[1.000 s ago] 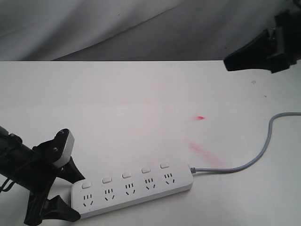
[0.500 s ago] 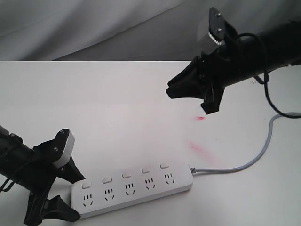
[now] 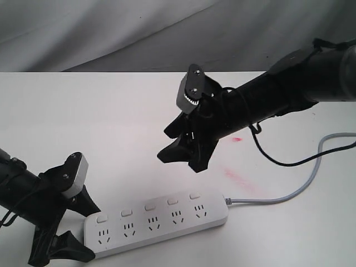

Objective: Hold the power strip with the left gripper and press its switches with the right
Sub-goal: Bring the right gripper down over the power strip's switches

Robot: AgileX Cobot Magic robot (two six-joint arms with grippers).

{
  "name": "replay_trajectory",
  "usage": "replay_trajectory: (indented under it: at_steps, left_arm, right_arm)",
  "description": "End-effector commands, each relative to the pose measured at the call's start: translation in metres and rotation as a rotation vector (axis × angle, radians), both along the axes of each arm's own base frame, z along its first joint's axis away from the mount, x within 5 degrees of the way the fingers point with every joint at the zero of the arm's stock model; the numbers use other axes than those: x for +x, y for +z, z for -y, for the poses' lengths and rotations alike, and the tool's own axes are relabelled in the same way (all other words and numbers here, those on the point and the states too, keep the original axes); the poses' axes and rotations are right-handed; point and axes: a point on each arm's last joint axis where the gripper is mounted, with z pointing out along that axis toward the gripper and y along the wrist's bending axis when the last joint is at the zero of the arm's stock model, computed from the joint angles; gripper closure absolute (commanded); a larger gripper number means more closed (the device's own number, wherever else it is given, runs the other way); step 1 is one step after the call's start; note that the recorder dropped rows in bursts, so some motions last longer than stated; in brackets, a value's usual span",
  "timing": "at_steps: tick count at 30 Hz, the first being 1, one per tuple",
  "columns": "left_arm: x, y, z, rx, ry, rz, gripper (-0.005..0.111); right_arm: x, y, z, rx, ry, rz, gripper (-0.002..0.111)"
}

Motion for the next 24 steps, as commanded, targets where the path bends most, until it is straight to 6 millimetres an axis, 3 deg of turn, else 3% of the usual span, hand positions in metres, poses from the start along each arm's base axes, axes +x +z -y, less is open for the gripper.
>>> replay_trajectory:
  at_steps: [1,11,19,24]
  left_arm:
    - [0.0,-0.006,-0.002,0.047,-0.008,0.006,0.051]
    - [0.0,-0.006,-0.002,0.047,-0.008,0.006,0.051]
    - [0.0,-0.006,-0.002,0.047,-0.008,0.006,0.051]
    - [0.0,-0.006,-0.002,0.047,-0.008,0.006,0.051]
  right_arm:
    - [-0.004,-0.009,-0.018,0.0,0.022,0.03,0.046]
    - [-0.008,-0.027,-0.039,0.16,0.075,-0.014,0.046]
    - [-0.01,-0.042,-0.044,0.184,0.134,-0.032,0.046]
    - [-0.001,-0.043,-0.063,0.206,0.182,-0.017,0.046]
